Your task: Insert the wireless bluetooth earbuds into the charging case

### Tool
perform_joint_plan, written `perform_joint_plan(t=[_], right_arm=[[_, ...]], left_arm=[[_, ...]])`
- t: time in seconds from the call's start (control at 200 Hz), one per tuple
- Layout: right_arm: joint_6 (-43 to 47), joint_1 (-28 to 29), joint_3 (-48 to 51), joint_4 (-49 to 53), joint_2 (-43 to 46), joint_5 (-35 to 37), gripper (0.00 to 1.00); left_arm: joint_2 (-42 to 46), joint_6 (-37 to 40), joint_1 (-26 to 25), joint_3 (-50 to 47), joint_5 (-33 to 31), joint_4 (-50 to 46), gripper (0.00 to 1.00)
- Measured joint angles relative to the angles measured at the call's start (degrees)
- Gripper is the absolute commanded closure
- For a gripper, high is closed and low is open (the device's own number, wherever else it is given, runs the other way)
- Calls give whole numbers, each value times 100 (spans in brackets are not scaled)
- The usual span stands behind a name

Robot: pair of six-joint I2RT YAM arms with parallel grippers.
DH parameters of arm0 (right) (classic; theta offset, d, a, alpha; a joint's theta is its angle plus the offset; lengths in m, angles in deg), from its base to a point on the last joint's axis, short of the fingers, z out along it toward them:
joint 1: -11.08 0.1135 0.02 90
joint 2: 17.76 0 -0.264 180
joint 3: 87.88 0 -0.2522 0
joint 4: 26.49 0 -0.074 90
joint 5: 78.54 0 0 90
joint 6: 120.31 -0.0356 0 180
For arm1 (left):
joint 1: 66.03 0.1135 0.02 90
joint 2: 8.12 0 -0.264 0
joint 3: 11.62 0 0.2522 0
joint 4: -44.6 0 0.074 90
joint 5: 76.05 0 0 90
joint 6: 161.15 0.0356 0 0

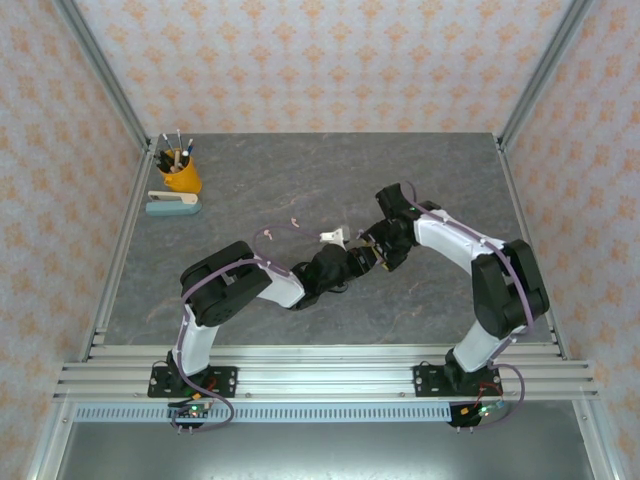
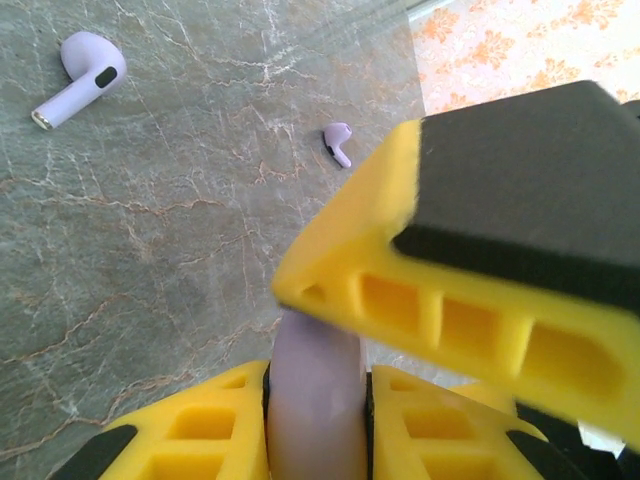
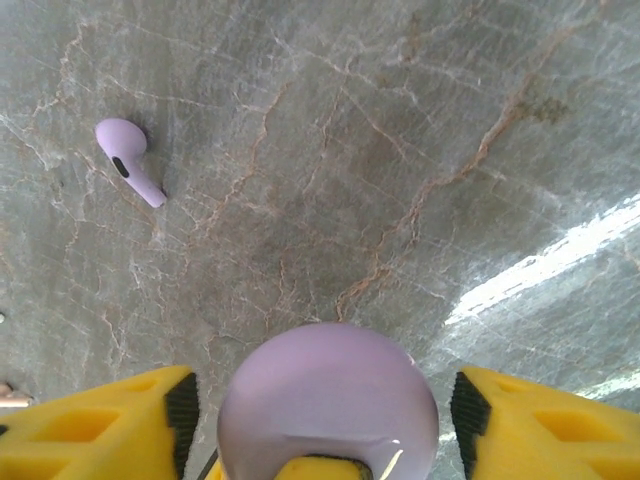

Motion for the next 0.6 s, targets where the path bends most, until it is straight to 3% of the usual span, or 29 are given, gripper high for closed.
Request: perform_joint_plan(t=[0.165, 0.31, 0.6], right_arm=[[258, -660, 0, -7, 422, -68, 21], [772, -1147, 120, -271, 1040, -72, 17], [1954, -1207, 1471, -1189, 2350, -9, 14]], left_arm=[[125, 116, 13, 2, 155, -448, 100], [778, 544, 140, 22, 632, -1283, 100], [1871, 1838, 1296, 516, 2155, -3001, 100]])
